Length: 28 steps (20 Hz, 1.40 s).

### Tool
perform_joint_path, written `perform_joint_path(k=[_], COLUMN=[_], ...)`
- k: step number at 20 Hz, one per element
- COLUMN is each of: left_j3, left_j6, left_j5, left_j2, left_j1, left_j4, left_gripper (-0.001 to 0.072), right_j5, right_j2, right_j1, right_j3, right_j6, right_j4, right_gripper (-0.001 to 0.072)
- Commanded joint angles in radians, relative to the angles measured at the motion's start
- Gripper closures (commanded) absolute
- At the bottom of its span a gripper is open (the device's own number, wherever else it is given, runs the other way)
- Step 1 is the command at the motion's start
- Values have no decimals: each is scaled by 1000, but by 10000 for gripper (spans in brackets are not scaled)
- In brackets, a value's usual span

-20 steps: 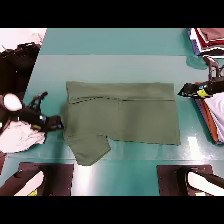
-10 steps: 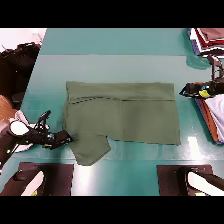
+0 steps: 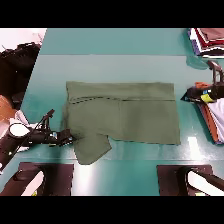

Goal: Fold the shirts.

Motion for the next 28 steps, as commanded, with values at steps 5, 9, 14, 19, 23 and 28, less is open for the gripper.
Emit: perform_joint_path(k=[5,9,14,19,23,28], left_j3=[136,135,135,142,240,420], left_j6=[45,45,46,44,23,18], left_j5=[-24,-14,-7,-84,-157,-32], left_j2=[3,3,3,4,5,-42], left_j1=[0,0,0,0,0,0], left_j4=[-33,-33,-32,33,141,144], left_gripper=[683,683,682,684,683,683], right_j5=[137,88,13,47,74,70], right_j2=[134,134,134,142,274,253], right_j1=[-302,-364,-238,-139,-130,-130], right_j3=[-426,-571,-595,-595,-577,-325], right_j6=[-1,-31,-32,-33,-31,-16], right_j4=[-60,96,112,109,109,113], right_gripper=[118,202,344,696,697,697])
